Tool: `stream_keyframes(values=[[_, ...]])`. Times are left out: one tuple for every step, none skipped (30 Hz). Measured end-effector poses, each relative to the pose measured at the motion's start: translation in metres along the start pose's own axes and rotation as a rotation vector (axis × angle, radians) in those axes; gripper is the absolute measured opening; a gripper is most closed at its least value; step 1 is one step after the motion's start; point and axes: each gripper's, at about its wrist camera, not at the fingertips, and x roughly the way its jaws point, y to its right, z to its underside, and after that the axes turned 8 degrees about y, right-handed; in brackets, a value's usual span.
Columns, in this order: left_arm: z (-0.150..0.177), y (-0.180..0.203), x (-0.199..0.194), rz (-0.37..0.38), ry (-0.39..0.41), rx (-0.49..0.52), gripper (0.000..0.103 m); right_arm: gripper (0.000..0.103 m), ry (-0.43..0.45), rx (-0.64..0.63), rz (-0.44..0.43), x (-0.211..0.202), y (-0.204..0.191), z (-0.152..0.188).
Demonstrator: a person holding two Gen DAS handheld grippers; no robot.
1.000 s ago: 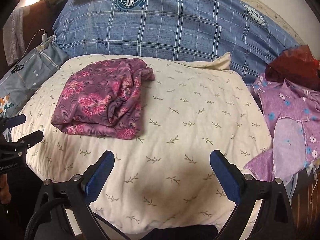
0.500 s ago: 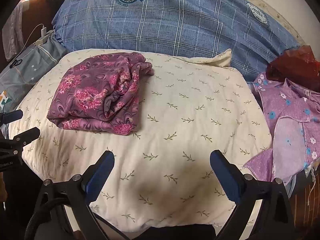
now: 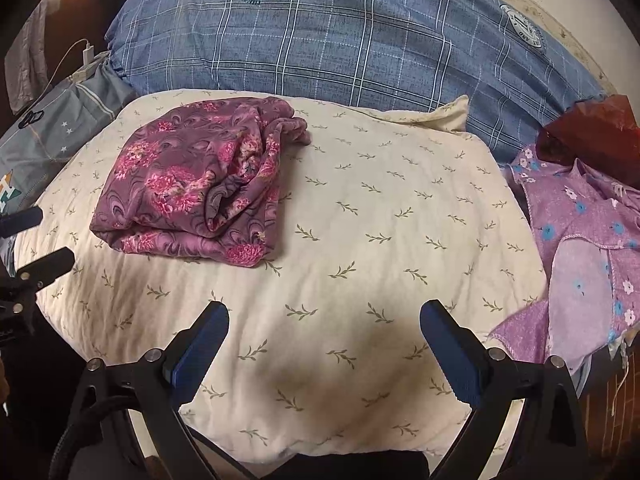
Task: Fold small clothes
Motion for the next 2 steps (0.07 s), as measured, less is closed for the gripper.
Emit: stream_keyframes(values=[[0.0000, 0.0010, 0.0001, -0.010, 0.001, 0.012, 0.085, 0.098, -0.001, -0.003, 0.001, 0.0008, -0.0002, -0.0006], [0.0004, 0.0018, 0.0003, -0.021, 0.002, 0.022, 0.085, 0.098, -0.003, -0.008, 0.000, 0.0022, -0.0003, -0.0015]])
